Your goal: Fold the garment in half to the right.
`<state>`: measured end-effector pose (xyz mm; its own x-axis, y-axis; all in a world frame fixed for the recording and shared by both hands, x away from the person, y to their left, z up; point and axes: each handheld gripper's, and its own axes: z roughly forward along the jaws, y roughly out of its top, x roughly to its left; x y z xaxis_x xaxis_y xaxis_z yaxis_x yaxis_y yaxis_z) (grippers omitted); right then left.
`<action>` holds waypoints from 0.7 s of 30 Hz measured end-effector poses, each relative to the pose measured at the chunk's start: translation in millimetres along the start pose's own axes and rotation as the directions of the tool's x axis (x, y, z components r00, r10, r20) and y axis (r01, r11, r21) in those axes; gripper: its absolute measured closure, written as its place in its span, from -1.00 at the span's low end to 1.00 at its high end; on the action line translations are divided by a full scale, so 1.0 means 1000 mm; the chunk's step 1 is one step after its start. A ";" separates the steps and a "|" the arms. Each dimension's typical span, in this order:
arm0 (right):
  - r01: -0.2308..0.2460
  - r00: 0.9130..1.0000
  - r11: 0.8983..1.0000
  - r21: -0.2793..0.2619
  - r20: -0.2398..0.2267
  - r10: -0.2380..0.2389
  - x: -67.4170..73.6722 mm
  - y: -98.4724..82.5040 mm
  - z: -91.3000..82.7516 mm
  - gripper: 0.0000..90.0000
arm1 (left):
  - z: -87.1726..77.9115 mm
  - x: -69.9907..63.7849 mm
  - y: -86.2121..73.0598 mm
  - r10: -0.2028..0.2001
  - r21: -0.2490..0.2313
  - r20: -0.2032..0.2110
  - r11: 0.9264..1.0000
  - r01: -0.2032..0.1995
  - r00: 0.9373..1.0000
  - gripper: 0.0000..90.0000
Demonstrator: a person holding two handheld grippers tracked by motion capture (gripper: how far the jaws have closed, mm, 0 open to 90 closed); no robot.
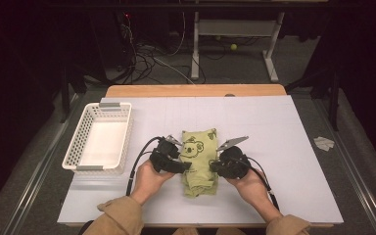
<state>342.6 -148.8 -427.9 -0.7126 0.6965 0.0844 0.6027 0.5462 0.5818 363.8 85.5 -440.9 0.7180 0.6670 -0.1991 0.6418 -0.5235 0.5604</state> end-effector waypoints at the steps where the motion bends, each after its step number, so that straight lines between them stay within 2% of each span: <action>1: 0.003 1.000 1.000 0.016 0.000 -0.003 0.001 -0.002 0.004 0.83 | 0.000 0.000 -0.002 -0.001 0.001 0.001 1.000 0.001 1.000 -0.20; 4: 0.001 1.000 0.999 0.052 -0.007 -0.001 0.002 -0.010 0.012 0.82 | -0.001 -0.001 -0.007 -0.009 0.000 0.017 1.000 0.009 1.000 -0.20; 6: 0.001 1.000 0.997 0.073 -0.010 0.000 0.002 -0.015 0.016 0.81 | -0.004 0.000 -0.009 -0.018 -0.021 0.021 1.000 0.018 1.000 -0.22; 8: -0.002 1.000 0.997 0.071 -0.013 0.003 0.001 -0.018 0.016 0.78 | -0.011 0.002 -0.009 -0.025 -0.060 0.022 0.998 0.026 0.999 -0.24; 10: -0.004 1.000 0.998 0.068 -0.009 0.005 0.000 -0.019 0.013 0.75 | -0.019 0.009 -0.007 -0.054 -0.096 0.031 0.994 0.057 0.998 -0.24; 12: -0.027 1.000 0.997 0.069 -0.001 0.028 -0.003 -0.019 0.010 0.74 | -0.023 0.017 -0.001 -0.080 -0.106 0.031 0.991 0.083 0.996 -0.25; 13: -0.021 1.000 0.998 0.062 0.002 0.021 -0.006 -0.018 0.010 0.73 | -0.023 0.021 0.002 -0.097 -0.107 0.038 0.989 0.101 0.995 -0.25; 16: -0.034 0.999 0.998 0.056 0.013 0.034 -0.009 -0.018 0.010 0.71 | -0.016 0.035 0.012 -0.157 -0.084 0.067 0.983 0.162 0.985 -0.27; 18: -0.036 0.999 0.997 0.062 0.025 0.035 -0.010 -0.017 0.012 0.69 | -0.006 0.044 0.018 -0.204 -0.069 0.088 0.975 0.210 0.975 -0.27; 20: -0.037 0.999 0.997 0.071 0.030 0.035 -0.010 -0.017 0.014 0.68 | 0.003 0.050 0.022 -0.224 -0.043 0.097 0.973 0.229 0.970 -0.27; 21: -0.038 0.999 0.997 0.072 0.031 0.035 -0.011 -0.017 0.015 0.68 | 0.007 0.052 0.023 -0.237 -0.036 0.120 0.969 0.243 0.964 -0.27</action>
<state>345.2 -158.3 -451.0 -0.6792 0.7297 0.0794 0.6535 0.5519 0.5181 418.3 104.4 -444.2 0.5725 0.7033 -0.4213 0.7866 -0.3263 0.5242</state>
